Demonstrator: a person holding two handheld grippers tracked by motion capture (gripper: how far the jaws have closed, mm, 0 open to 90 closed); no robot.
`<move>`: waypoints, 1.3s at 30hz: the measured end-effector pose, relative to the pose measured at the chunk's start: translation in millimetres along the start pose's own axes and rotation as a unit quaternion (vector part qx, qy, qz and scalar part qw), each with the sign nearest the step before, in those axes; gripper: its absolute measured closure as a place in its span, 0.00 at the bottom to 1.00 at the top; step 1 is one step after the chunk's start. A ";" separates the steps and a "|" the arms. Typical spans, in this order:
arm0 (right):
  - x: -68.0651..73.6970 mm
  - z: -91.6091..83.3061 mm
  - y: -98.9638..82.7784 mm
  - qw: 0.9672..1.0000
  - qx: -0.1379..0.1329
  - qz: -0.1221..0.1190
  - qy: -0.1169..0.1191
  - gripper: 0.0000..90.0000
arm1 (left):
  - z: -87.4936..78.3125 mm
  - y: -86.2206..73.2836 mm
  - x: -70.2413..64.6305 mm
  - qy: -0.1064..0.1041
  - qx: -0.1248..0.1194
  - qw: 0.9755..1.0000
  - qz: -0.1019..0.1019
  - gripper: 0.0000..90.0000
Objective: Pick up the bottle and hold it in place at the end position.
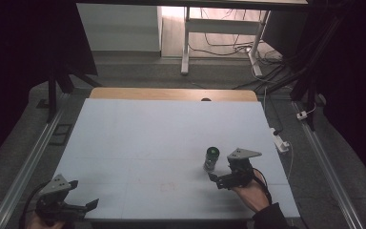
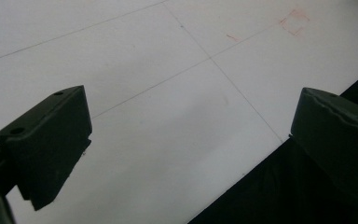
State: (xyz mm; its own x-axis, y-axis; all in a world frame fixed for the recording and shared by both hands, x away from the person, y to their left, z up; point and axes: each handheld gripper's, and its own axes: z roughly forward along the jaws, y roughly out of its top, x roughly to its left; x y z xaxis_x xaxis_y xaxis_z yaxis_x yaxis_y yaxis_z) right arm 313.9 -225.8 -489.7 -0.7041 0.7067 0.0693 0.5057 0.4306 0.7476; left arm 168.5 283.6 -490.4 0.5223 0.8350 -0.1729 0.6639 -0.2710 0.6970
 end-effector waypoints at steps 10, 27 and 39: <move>-8.9 22.4 7.5 1.000 0.010 -0.003 -0.006 0.00 | 0.0 0.1 0.4 -0.001 0.000 1.000 0.000 0.00; -7.8 31.7 8.4 0.999 0.015 -0.041 0.013 0.40 | 0.7 0.5 0.1 -0.001 0.001 1.000 0.002 0.00; -6.1 29.8 9.0 0.998 0.008 -0.064 0.003 0.58 | 1.1 0.8 -0.1 -0.001 0.002 1.000 0.004 0.00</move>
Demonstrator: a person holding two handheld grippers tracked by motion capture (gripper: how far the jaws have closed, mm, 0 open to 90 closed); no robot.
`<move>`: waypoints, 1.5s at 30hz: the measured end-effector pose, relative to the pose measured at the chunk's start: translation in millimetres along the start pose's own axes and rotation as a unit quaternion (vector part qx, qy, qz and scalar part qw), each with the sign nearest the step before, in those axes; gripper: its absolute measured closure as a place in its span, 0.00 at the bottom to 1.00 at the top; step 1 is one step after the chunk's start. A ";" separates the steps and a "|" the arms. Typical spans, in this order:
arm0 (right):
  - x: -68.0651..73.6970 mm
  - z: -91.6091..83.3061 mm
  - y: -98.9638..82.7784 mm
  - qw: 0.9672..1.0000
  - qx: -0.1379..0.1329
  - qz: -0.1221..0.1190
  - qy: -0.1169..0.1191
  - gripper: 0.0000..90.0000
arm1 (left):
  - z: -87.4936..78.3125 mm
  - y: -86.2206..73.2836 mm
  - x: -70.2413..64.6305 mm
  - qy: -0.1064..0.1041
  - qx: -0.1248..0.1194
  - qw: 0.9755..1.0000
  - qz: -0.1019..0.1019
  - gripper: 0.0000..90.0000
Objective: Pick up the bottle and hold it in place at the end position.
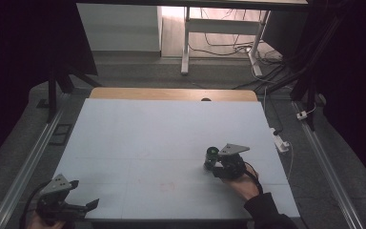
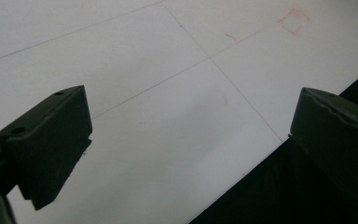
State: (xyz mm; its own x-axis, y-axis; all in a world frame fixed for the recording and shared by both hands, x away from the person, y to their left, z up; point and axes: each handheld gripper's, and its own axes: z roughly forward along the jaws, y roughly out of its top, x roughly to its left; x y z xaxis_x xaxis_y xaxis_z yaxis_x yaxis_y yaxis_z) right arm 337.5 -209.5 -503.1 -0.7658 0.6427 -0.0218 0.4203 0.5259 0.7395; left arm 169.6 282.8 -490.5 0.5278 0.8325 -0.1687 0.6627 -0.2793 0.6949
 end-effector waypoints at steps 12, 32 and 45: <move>3.1 -2.9 7.4 1.000 -0.002 0.000 -0.002 0.59 | 0.1 0.0 0.2 0.000 -0.001 1.000 -0.001 0.00; 6.4 10.4 47.3 1.000 -0.007 0.022 0.000 0.59 | 0.0 -0.1 1.4 -0.002 -0.001 1.000 -0.006 0.00; 8.6 33.9 74.2 1.000 -0.012 0.007 0.011 0.59 | 0.3 0.1 1.2 -0.002 0.000 1.000 -0.005 0.00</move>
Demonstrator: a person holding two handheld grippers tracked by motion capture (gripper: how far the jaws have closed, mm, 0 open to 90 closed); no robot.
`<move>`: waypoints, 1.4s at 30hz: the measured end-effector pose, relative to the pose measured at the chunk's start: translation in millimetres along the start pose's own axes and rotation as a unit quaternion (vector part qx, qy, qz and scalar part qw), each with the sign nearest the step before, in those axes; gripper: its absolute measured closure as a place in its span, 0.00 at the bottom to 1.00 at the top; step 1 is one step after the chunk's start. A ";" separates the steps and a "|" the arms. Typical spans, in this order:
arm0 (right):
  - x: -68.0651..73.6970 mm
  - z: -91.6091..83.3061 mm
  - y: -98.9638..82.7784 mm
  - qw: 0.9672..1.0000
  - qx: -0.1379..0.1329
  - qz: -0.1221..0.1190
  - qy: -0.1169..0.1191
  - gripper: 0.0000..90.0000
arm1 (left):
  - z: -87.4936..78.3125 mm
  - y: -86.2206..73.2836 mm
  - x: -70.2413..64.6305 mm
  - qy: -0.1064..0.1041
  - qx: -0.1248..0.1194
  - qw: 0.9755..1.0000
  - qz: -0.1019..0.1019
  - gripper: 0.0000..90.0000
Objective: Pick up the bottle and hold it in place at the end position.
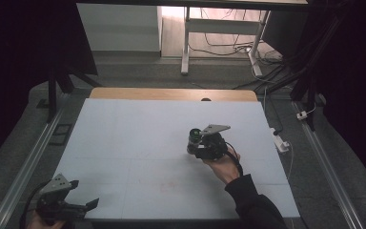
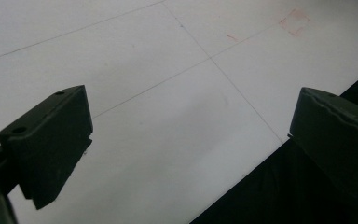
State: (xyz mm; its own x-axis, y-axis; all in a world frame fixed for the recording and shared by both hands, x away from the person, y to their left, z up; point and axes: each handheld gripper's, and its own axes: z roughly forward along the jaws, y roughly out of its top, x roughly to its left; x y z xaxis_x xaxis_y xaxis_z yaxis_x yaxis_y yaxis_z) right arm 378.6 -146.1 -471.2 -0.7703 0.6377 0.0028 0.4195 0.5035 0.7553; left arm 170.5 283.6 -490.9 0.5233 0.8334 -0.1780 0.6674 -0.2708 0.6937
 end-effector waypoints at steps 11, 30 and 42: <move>0.5 25.0 24.2 1.000 -0.008 -0.001 -0.006 0.59 | -0.2 -0.1 0.4 -0.001 0.000 1.000 0.000 0.00; 0.8 70.5 39.3 1.000 0.012 -0.017 -0.008 0.59 | -0.3 -0.2 0.7 -0.002 0.000 1.000 -0.001 0.00; 4.8 82.3 34.1 1.000 0.018 -0.016 -0.005 0.59 | -0.4 -0.1 0.4 -0.002 0.000 1.000 0.000 0.00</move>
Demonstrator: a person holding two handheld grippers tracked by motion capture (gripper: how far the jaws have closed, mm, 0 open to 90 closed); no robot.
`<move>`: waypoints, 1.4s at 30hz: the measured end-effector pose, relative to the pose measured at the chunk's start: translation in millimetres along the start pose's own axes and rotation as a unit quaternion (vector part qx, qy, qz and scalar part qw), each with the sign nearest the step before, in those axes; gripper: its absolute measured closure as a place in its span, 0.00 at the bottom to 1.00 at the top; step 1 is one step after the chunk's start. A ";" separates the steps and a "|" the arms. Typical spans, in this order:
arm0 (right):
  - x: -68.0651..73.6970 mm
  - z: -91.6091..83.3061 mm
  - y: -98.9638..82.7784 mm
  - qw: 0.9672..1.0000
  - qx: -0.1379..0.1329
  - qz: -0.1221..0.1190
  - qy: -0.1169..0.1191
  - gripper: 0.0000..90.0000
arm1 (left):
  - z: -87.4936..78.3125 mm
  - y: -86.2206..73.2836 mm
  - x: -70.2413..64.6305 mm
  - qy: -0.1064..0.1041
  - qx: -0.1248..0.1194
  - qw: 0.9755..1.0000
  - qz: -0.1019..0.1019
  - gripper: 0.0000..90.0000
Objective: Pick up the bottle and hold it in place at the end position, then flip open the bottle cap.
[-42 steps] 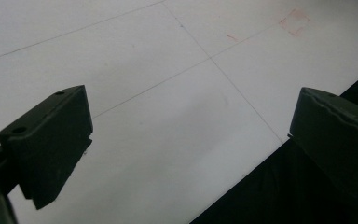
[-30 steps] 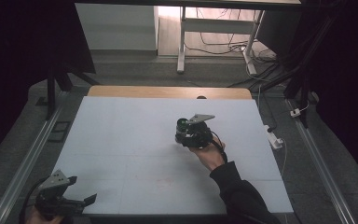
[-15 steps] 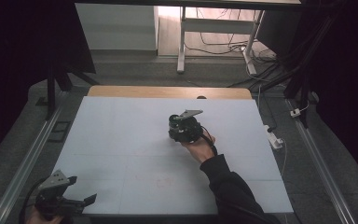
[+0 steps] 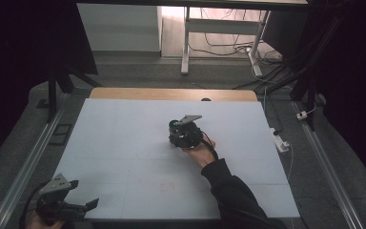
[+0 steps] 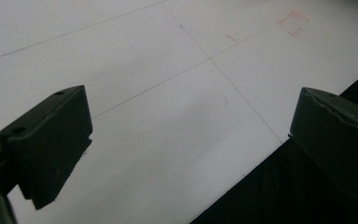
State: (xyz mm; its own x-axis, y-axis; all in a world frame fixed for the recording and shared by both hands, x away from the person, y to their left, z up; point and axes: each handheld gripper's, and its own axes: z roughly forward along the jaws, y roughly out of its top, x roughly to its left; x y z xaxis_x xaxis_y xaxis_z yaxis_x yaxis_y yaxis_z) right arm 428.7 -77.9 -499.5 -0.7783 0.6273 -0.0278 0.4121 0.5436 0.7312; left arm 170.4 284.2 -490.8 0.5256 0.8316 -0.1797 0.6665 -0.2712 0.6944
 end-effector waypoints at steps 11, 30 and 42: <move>1.5 5.1 -4.2 1.000 0.009 -0.010 0.001 0.59 | 0.2 0.1 -0.1 0.002 0.001 1.000 -0.001 0.00; 0.3 5.4 -7.6 1.000 -0.001 -0.013 0.006 0.59 | 2.6 7.2 -0.3 0.018 -0.011 1.000 0.004 0.00; -0.3 5.3 -7.5 1.000 0.001 -0.015 0.008 0.59 | 13.1 21.0 2.4 -0.020 -0.018 0.999 0.028 0.00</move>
State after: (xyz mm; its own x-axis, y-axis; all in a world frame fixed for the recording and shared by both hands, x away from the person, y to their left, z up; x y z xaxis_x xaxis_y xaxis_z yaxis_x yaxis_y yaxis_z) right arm 428.4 -79.1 -508.6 -0.7982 0.6011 -0.0394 0.3882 0.5633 0.7293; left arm 192.6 274.2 -485.8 0.5821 0.7958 -0.1671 0.6171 -0.2984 0.7281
